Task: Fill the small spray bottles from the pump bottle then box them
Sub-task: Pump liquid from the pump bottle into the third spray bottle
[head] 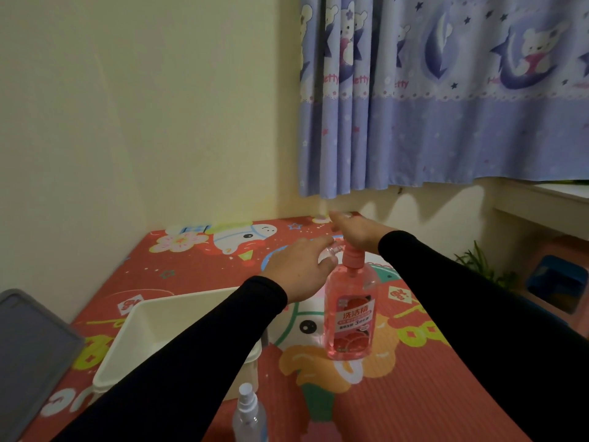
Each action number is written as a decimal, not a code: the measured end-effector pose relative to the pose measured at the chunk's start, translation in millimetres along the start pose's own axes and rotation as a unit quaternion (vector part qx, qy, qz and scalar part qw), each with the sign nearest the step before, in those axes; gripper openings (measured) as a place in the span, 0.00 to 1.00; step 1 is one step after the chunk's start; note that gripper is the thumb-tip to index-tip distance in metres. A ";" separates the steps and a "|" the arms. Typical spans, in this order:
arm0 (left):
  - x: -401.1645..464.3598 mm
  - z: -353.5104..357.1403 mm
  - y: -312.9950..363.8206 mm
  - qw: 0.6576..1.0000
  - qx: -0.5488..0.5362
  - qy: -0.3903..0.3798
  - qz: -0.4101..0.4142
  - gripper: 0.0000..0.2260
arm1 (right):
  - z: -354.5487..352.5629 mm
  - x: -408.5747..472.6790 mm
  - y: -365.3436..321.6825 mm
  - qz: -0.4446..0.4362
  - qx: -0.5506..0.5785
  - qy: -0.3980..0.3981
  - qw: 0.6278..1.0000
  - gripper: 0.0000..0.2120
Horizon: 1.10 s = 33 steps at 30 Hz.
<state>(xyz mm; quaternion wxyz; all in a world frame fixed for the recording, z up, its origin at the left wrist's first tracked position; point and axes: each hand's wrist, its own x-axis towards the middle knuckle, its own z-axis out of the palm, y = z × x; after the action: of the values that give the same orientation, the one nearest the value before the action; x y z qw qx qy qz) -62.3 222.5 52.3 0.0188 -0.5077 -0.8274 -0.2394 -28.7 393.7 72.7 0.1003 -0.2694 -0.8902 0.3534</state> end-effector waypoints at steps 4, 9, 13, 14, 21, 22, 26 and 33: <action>2.7 -7.1 1.8 1.000 -0.003 0.019 0.012 0.21 | -8.6 -0.8 -4.5 0.007 -0.002 0.001 1.000 0.39; -0.7 4.4 -2.7 1.000 -0.017 0.015 0.008 0.19 | 4.9 4.6 6.3 -0.024 0.061 -0.005 0.998 0.25; -1.2 3.5 -2.0 1.000 -0.021 0.006 -0.003 0.19 | 4.7 4.7 4.6 0.001 0.030 -0.006 1.000 0.33; -1.4 1.7 -1.0 1.000 -0.021 0.005 -0.003 0.19 | 3.1 4.8 4.4 0.001 0.022 -0.003 1.000 0.33; -2.1 -7.5 4.8 0.999 -0.029 0.027 0.018 0.20 | -4.0 2.0 2.3 -0.005 0.037 0.006 0.999 0.34; -2.7 -5.0 3.7 0.999 -0.029 0.024 0.017 0.20 | -0.3 3.4 5.0 -0.008 0.054 0.005 0.998 0.32; -4.9 0.9 1.0 1.000 -0.023 0.006 0.002 0.19 | 7.3 1.9 6.4 -0.009 0.067 -0.008 0.998 0.29; 0.6 -11.0 3.6 1.000 -0.015 0.008 0.012 0.21 | -8.8 -4.4 -5.8 -0.012 -0.042 0.008 0.999 0.36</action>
<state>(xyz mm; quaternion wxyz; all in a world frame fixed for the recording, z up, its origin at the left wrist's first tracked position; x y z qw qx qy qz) -61.9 219.8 63.6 0.0210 -0.5156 -0.8175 -0.2558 -24.1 392.8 83.1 0.1006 -0.2654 -0.9066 0.3124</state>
